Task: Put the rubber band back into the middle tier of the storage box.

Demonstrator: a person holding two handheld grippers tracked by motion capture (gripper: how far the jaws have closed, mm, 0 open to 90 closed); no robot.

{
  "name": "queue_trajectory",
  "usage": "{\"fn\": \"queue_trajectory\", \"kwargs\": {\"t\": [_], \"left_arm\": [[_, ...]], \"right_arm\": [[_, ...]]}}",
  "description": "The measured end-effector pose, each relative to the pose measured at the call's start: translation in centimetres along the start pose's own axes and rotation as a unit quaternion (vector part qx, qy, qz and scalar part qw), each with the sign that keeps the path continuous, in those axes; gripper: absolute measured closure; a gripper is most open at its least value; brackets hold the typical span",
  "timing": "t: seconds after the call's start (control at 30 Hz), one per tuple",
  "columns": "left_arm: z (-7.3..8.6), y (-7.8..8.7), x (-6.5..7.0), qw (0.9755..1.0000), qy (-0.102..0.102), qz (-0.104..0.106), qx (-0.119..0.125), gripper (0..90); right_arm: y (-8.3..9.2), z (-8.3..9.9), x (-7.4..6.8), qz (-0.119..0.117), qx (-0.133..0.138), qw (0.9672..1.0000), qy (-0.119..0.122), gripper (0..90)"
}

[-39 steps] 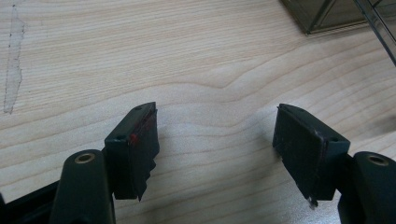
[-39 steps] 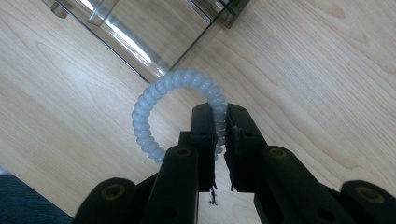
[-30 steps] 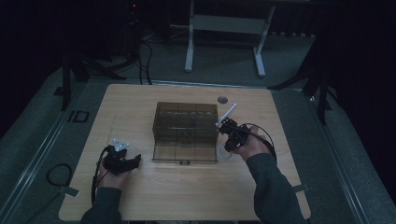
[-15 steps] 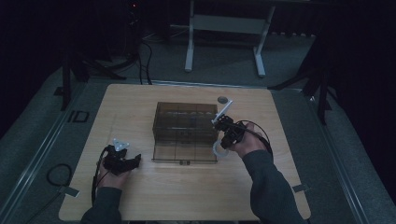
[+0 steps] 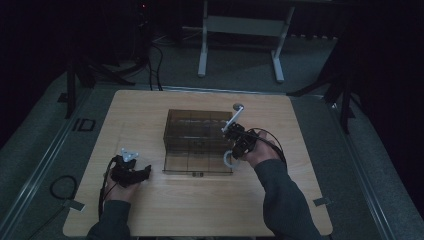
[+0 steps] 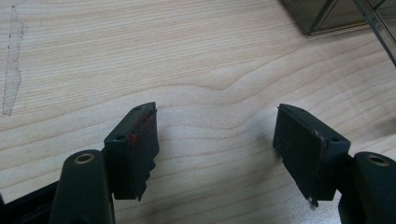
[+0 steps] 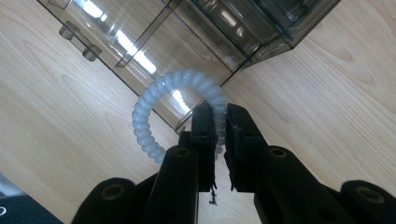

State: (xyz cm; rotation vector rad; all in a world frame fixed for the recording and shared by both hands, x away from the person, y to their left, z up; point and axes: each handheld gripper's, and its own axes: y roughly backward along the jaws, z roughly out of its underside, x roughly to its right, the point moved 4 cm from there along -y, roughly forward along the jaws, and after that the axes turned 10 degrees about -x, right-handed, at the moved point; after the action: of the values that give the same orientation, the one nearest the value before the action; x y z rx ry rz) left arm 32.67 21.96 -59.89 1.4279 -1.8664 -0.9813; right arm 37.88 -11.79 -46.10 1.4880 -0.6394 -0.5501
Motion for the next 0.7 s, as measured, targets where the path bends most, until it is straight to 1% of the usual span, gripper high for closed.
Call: {"fn": "queue_trajectory", "kwargs": {"t": [0.13,0.7], "left_arm": [[0.0,0.0,0.0,1.0000,0.000,0.000,0.000,31.0],[0.0,0.0,0.0,1.0000,0.000,0.000,0.000,30.9]], "right_arm": [[-0.2,-0.2,-0.2,-0.001,-0.001,1.0000,0.006,82.3],[-1.1,-1.3,-0.4,-0.009,-0.007,0.9999,0.007,82.3]]}}
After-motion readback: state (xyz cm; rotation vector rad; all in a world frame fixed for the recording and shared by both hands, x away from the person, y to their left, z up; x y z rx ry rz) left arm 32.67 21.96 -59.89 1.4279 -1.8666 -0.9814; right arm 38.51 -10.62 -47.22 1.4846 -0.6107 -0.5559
